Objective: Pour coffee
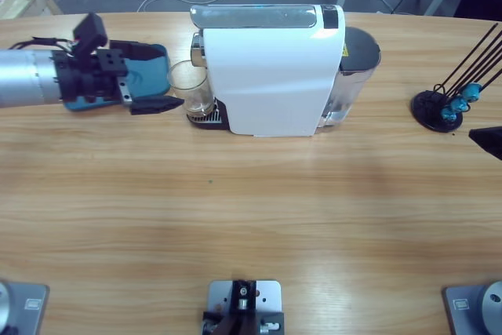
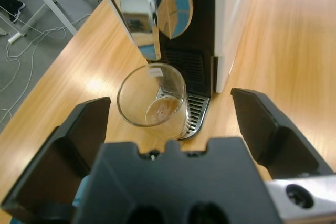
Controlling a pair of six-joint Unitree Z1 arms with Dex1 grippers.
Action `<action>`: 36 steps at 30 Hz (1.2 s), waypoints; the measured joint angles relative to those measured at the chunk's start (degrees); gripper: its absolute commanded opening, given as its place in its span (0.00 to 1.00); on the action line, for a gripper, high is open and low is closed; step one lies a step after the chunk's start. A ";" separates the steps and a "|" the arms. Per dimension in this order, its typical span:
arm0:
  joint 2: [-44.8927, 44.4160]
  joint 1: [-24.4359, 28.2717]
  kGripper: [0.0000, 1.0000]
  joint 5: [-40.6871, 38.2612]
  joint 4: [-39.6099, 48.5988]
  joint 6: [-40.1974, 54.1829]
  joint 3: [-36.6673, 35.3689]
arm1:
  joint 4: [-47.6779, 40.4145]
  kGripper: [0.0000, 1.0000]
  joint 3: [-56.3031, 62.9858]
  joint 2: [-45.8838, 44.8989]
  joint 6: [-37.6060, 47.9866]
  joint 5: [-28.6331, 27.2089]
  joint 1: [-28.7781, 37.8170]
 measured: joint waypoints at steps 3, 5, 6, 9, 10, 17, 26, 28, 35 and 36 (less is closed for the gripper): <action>2.61 0.05 0.99 -0.10 -2.25 0.00 -0.28 | -0.95 1.00 0.56 0.14 0.15 0.00 0.00; 3.68 0.06 0.99 -0.10 -3.35 0.00 -0.51 | -1.61 1.00 1.05 0.53 0.29 0.00 0.00; 4.07 0.06 0.99 -0.10 -3.75 0.00 -0.69 | -1.98 1.00 1.37 0.73 0.40 0.00 0.00; 5.16 0.07 0.99 -0.10 -4.66 -0.02 -1.32 | -2.48 1.00 1.76 0.95 0.65 0.00 0.00; 5.51 0.08 0.99 -0.10 -5.07 -0.03 -1.54 | -2.52 1.00 1.91 0.95 0.73 0.00 0.00; 8.24 0.10 0.99 -0.10 -5.84 -0.19 -2.72 | -2.63 1.00 2.83 0.95 1.30 0.00 0.00; 10.38 0.11 0.99 -0.10 -6.15 -0.43 -4.62 | -4.30 1.00 4.16 0.95 1.89 0.01 0.00; 10.67 0.10 0.99 -0.10 -6.15 -0.43 -4.67 | -4.83 1.00 4.35 0.95 1.89 0.01 0.00; 11.31 0.10 0.98 -0.10 -6.15 -1.21 -4.74 | -5.35 1.00 4.64 0.95 1.89 0.39 0.00; 11.31 0.11 0.98 -0.10 -6.15 -1.28 -4.80 | -5.35 1.00 4.73 0.95 1.89 0.39 0.00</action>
